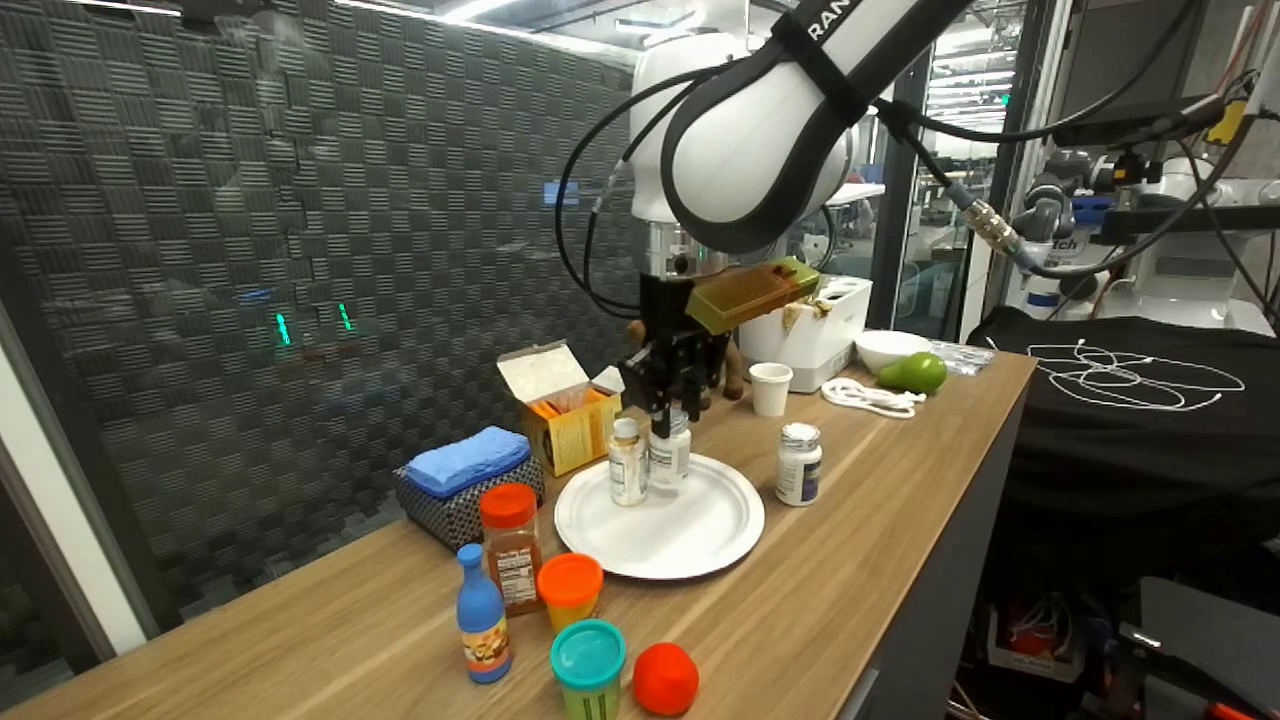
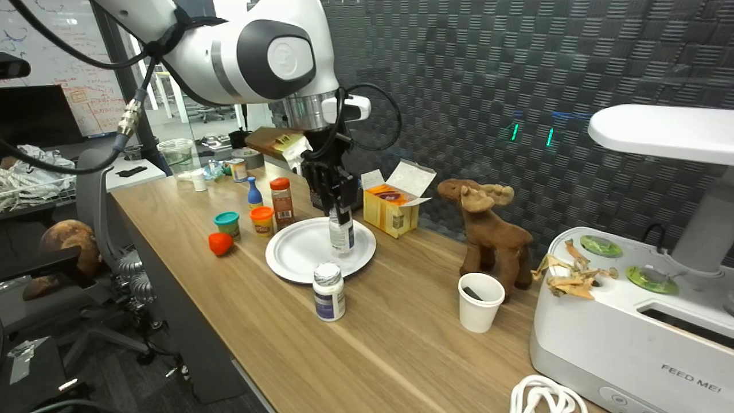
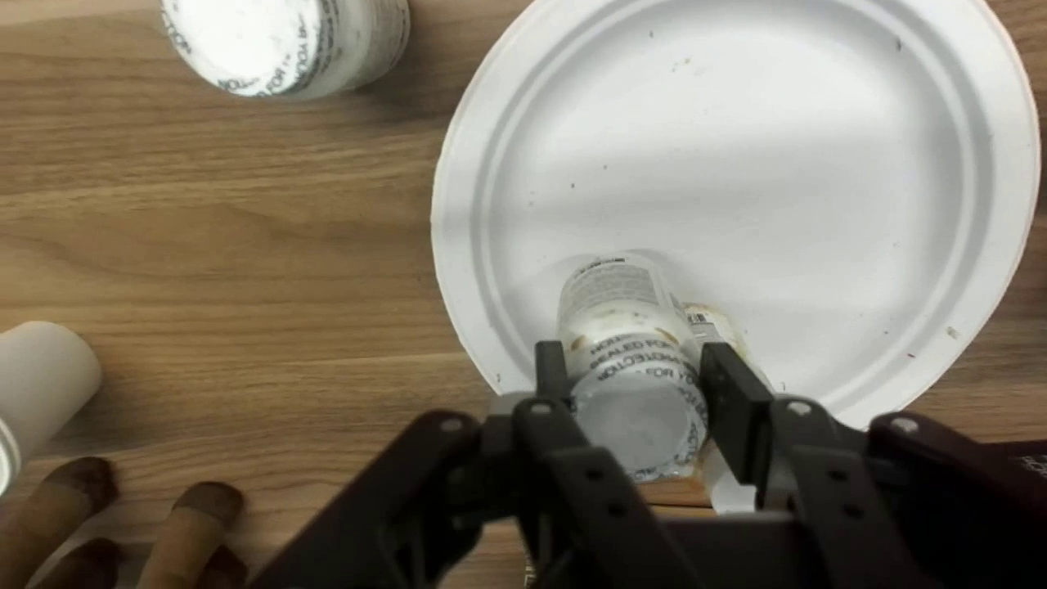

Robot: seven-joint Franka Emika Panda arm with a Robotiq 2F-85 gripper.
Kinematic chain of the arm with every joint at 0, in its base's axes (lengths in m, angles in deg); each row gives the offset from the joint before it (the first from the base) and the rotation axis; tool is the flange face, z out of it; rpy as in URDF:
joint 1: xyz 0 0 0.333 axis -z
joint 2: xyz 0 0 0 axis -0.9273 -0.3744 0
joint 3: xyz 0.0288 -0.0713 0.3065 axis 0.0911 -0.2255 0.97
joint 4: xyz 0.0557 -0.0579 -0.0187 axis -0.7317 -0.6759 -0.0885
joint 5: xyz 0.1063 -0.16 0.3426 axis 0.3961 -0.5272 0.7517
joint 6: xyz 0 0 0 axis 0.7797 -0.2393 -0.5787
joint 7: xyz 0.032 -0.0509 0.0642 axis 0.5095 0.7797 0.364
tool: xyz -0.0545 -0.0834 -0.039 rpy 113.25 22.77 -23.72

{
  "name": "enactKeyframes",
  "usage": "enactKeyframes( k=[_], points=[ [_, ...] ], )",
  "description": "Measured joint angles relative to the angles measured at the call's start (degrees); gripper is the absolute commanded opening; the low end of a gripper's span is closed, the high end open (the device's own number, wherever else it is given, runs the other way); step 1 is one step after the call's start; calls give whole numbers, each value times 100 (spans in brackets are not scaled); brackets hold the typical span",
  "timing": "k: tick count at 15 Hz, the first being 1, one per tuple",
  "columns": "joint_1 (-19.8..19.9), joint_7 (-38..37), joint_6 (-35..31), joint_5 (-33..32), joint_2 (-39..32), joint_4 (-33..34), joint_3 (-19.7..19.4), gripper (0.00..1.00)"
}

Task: Pick up all the objects surrounding the white plate and arrange them on the plate

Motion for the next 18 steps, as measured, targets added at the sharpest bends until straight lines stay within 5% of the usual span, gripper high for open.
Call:
enactKeyframes(
  k=[10,11,16,18],
  points=[
    [17,145,-115,0,-153,6,-21,19],
    [17,161,-141,0,-167,6,-21,63],
    [13,199,-176,-280,-187,13,-25,99],
    [12,199,-176,-414,-166,45,-40,100]
  ],
)
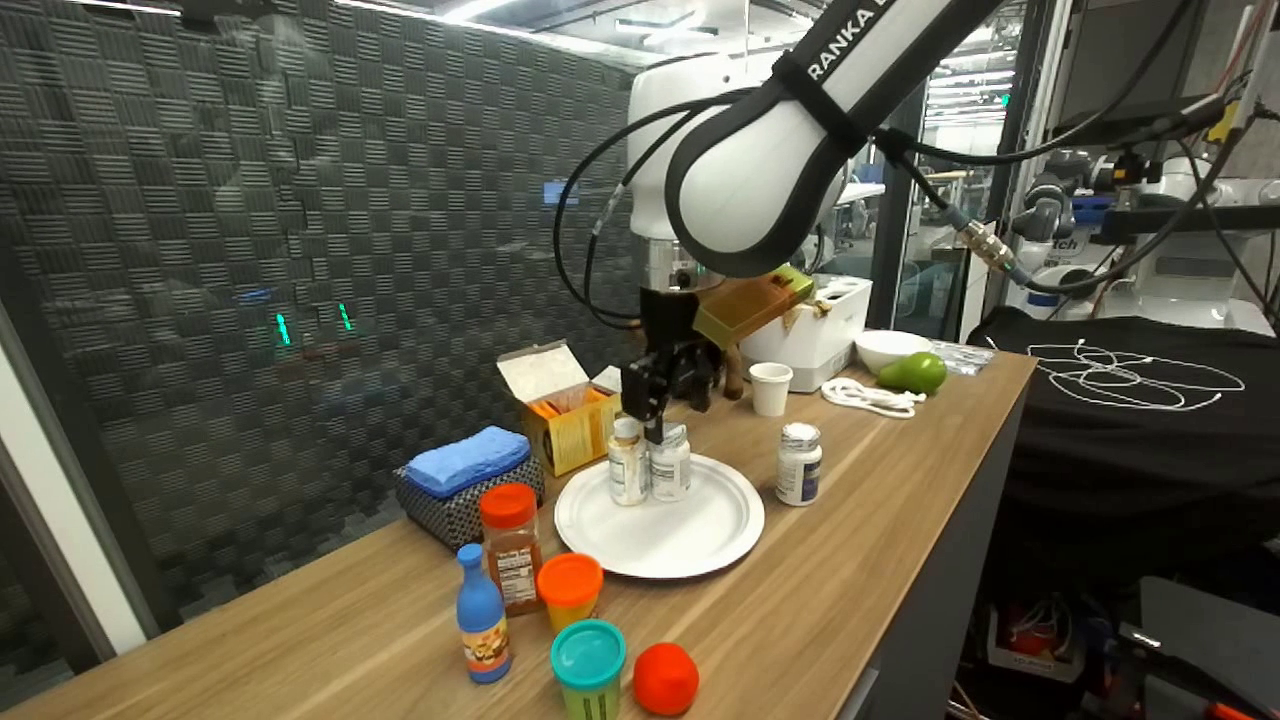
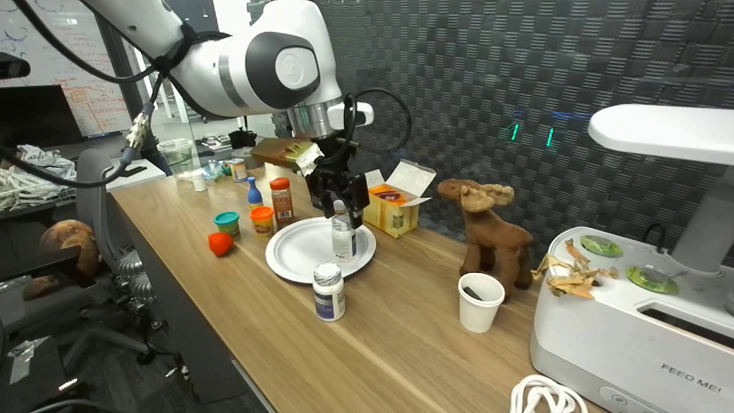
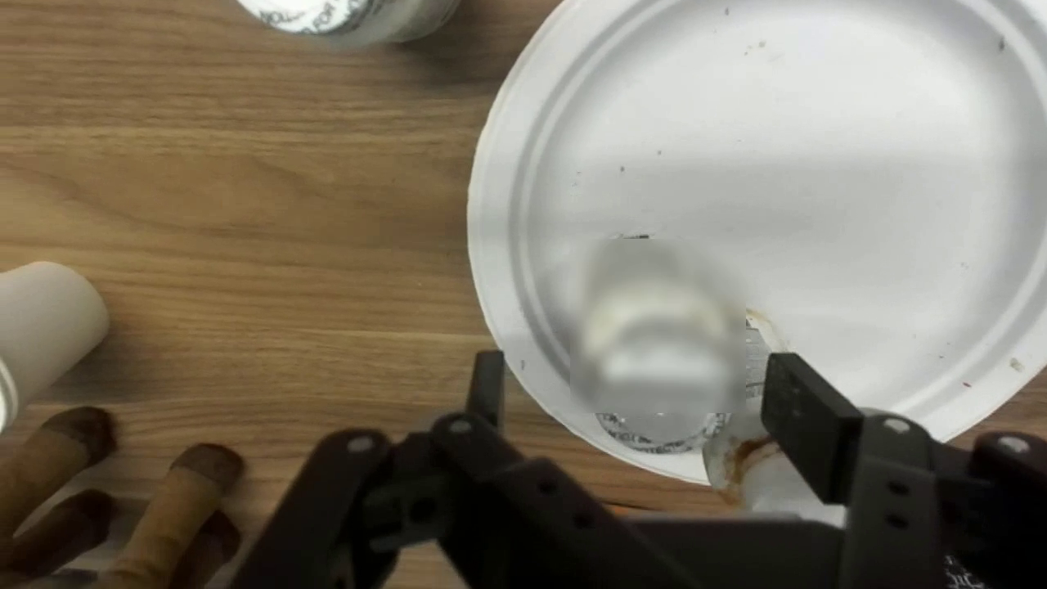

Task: Pick up all the objects surrounding the white plate and arrange them on the plate

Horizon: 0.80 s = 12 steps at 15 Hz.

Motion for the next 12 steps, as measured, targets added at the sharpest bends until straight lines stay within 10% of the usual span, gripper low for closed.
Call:
enactKeyframes(
  k=[12],
  points=[
    [136,-225,928,105,1215,-403,-37,100]
  ],
)
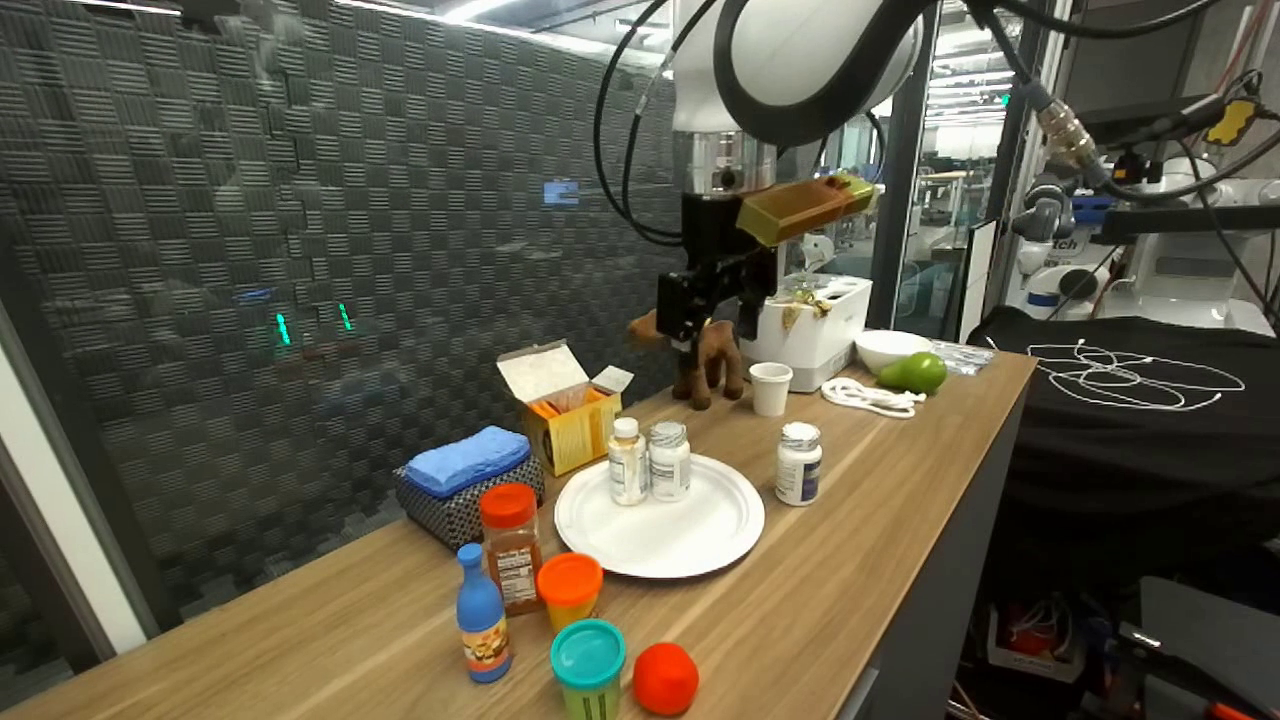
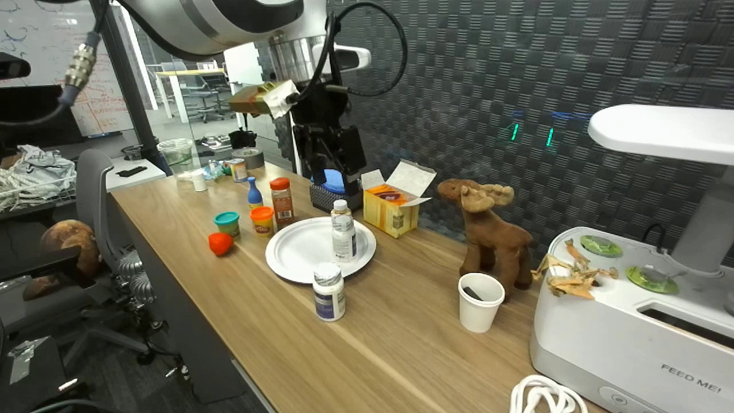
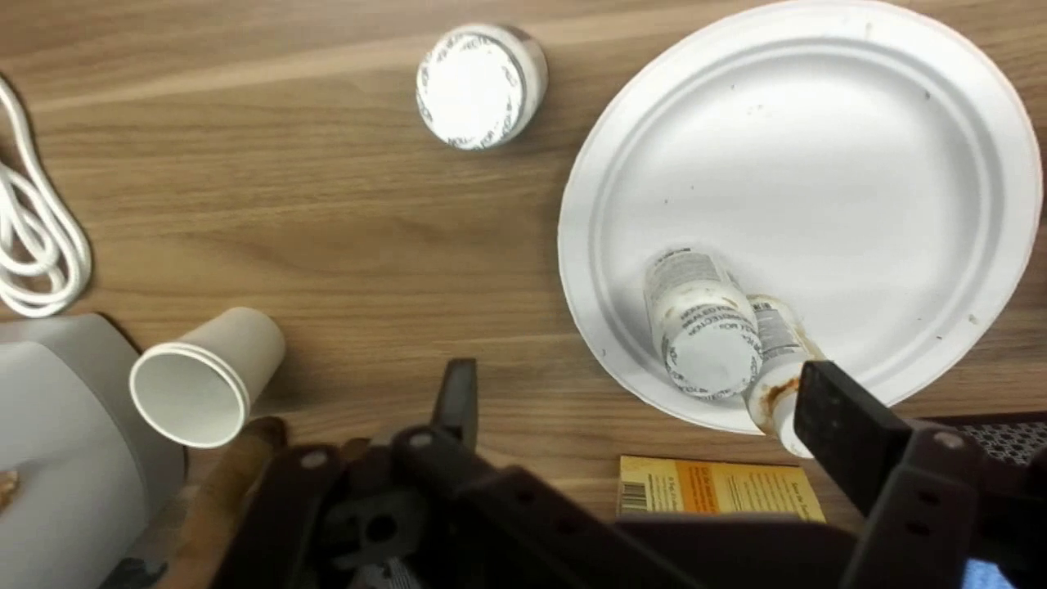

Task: Pick up all the objects surrounding the white plate and arrange them on the plate

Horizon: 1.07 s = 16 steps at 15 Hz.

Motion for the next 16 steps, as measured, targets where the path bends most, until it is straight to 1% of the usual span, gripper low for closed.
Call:
enactKeyframes(
  k=[3,9,16],
  points=[
    [155,-124,81,255,172,-271,-12,100],
    [443,-129,64,1213,190,-797,-29,100],
    [562,-168,-74,1284,153,-1061,-110,100]
  ],
)
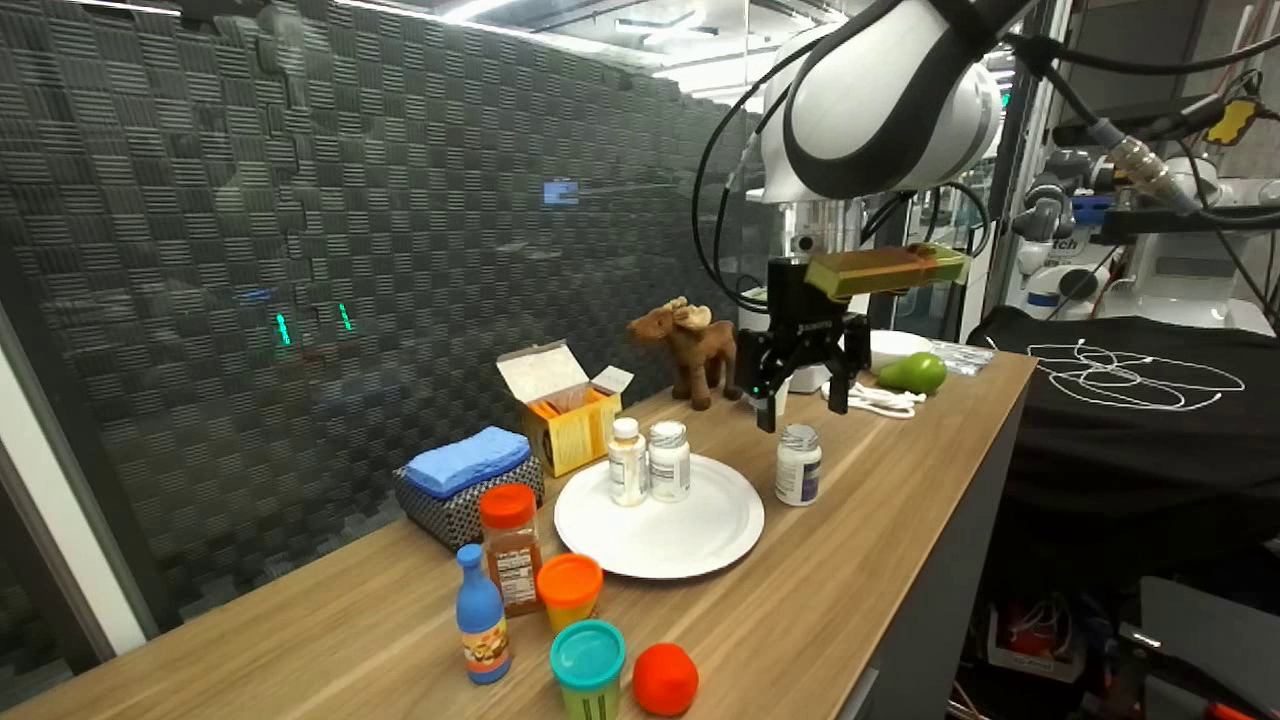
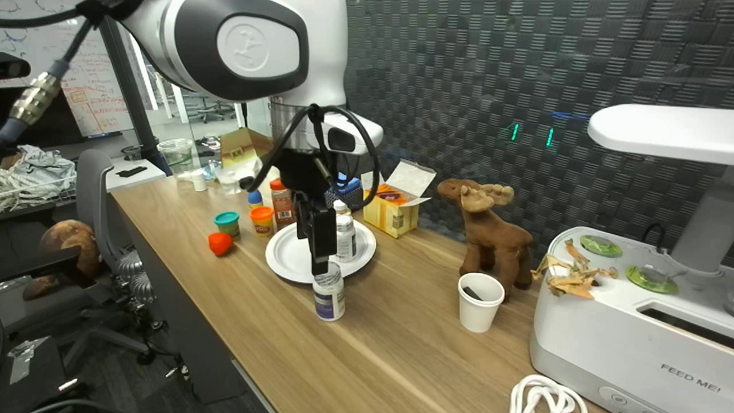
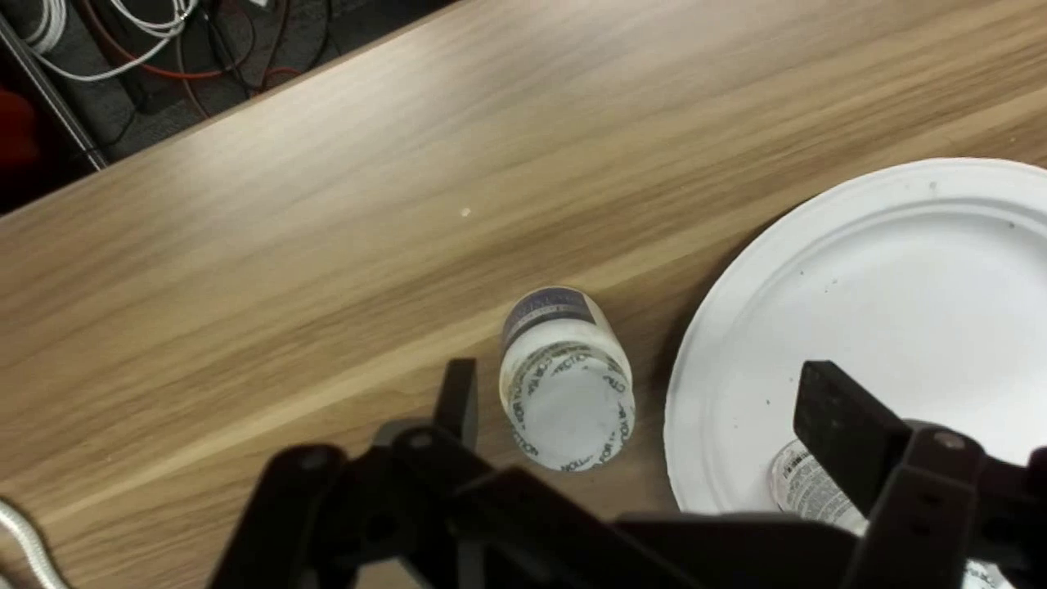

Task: Pick up all the objects surrounding the white plate and arrange them on the plate

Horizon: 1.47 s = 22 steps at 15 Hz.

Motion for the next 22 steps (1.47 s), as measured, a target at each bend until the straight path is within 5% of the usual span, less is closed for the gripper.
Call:
enactKeyframes(
  k=[8,9,16,22],
  points=[
    [8,-7,-75,0,-210,-49,-64,100],
    [8,-10,-101,0,-261,-48,-77,80],
    [9,-42,-586,-153,-478,-28,-155,27],
    [-17,-192,-835,-732,-427,8,-185,25]
  ],
)
